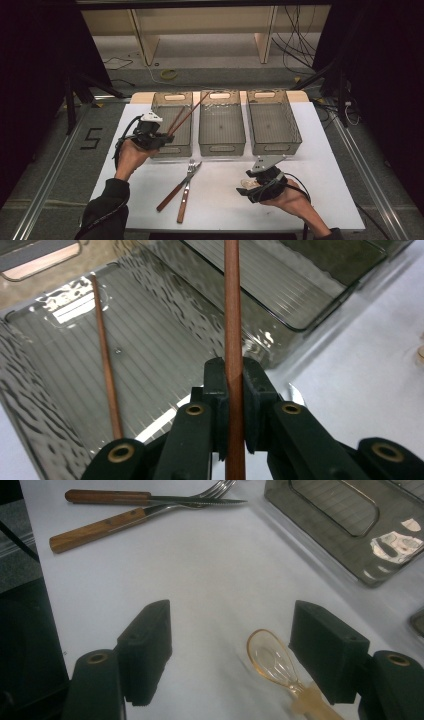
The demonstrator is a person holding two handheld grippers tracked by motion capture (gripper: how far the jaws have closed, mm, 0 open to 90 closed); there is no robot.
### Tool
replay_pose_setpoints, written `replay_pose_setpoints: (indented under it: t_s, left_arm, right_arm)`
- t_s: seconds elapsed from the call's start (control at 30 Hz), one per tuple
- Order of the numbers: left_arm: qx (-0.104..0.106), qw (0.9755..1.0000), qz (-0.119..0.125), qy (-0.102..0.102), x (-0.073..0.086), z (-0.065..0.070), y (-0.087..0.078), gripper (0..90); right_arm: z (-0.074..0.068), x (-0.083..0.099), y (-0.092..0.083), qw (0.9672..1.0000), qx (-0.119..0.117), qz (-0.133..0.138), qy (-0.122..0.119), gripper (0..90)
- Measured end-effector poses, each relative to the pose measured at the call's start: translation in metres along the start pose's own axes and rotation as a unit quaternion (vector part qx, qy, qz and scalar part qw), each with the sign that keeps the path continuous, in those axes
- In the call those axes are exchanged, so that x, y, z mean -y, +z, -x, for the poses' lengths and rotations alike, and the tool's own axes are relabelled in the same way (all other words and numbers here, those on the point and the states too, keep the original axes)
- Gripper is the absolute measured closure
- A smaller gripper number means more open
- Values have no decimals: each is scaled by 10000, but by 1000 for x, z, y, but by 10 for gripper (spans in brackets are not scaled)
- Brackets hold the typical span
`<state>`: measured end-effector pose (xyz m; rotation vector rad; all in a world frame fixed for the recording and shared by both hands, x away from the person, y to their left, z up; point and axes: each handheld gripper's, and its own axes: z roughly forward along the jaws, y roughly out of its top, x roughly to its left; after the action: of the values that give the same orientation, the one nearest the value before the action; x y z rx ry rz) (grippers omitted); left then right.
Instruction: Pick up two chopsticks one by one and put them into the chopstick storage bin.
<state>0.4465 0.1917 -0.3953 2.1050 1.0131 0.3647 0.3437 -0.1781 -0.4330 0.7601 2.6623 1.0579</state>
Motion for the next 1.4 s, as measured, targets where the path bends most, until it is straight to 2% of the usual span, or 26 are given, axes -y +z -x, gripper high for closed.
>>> replay_pose_setpoints:
  t_s: [0.23, 0.57, 0.7, 0.83, 1.1, 1.4]
  left_arm:
    - [-139, 9996, -54, -235, -4, -19, 6, 827]
    - [-321, 9974, -120, -640, -1, -44, 15, 826]
    - [-360, 9968, -121, -699, 2, -49, 17, 826]
    - [-361, 9956, -78, -864, 4, -54, 19, 825]
    - [-466, 9930, -197, -1071, 9, -61, 26, 824]
    - [-541, 9916, -295, -1134, 9, -63, 35, 822]
  right_arm:
    - [0, 1, -1, 10000, -2, 3, -12, 337]
    - [1, 2, -1, 10000, 0, -8, 20, 337]
    - [1, 3, -2, 10000, 0, -4, 22, 337]
    - [2, 3, -2, 10000, 4, -11, 14, 337]
    - [2, 4, -3, 10000, 10, -4, 47, 337]
    - [3, 5, -4, 10000, -2, -12, 43, 338]
